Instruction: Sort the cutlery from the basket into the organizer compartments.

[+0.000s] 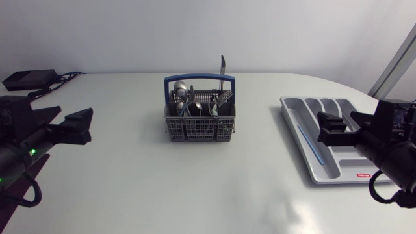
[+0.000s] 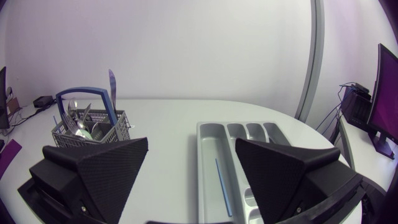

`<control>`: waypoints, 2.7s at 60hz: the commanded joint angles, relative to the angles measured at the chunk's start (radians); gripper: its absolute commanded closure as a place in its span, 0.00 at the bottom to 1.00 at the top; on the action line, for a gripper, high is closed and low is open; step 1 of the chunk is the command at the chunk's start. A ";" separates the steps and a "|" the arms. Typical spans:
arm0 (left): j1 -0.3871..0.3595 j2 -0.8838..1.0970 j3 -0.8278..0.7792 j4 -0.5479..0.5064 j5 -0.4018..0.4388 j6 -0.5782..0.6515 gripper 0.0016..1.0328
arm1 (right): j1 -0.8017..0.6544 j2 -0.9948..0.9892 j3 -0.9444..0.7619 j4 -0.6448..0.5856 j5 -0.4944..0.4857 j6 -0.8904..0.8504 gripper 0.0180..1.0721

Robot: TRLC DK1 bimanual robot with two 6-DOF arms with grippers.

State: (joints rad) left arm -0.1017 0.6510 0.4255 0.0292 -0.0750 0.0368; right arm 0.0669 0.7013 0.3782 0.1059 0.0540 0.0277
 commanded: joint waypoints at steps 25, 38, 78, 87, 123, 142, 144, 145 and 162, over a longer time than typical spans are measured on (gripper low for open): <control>0.030 0.674 0.501 -0.311 0.281 0.058 0.11 | 0.034 0.383 0.206 -0.084 -0.146 0.060 0.05; 0.020 0.852 0.690 -0.453 0.277 0.238 0.10 | 0.109 0.503 0.301 -0.146 -0.069 -0.084 0.05; -0.033 1.084 0.705 -0.063 0.549 0.341 0.10 | 0.113 0.942 0.611 -0.100 -0.395 -0.359 0.11; -0.055 1.153 0.739 0.032 0.549 0.302 0.16 | 0.106 1.049 0.676 -0.052 -0.425 -0.368 0.11; -0.062 1.311 0.869 0.126 0.537 0.264 0.43 | 0.200 1.170 0.843 0.034 -0.382 -0.373 0.48; -0.066 1.329 0.865 0.163 0.517 0.262 0.76 | 0.201 1.225 0.869 0.037 -0.390 -0.345 0.95; -0.072 1.328 0.861 0.161 0.517 0.265 0.77 | 0.200 1.227 0.873 0.035 -0.387 -0.338 0.95; -0.073 1.326 0.860 0.161 0.517 0.265 0.77 | 0.200 1.227 0.877 0.032 -0.385 -0.336 0.95; -0.092 1.243 0.792 0.133 0.514 0.268 0.78 | 0.206 1.146 0.798 0.000 -0.387 -0.347 0.95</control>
State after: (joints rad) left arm -0.1951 1.9427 1.2552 0.1741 0.4408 0.3138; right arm 0.2733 1.8954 1.2236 0.1268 -0.3347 -0.3107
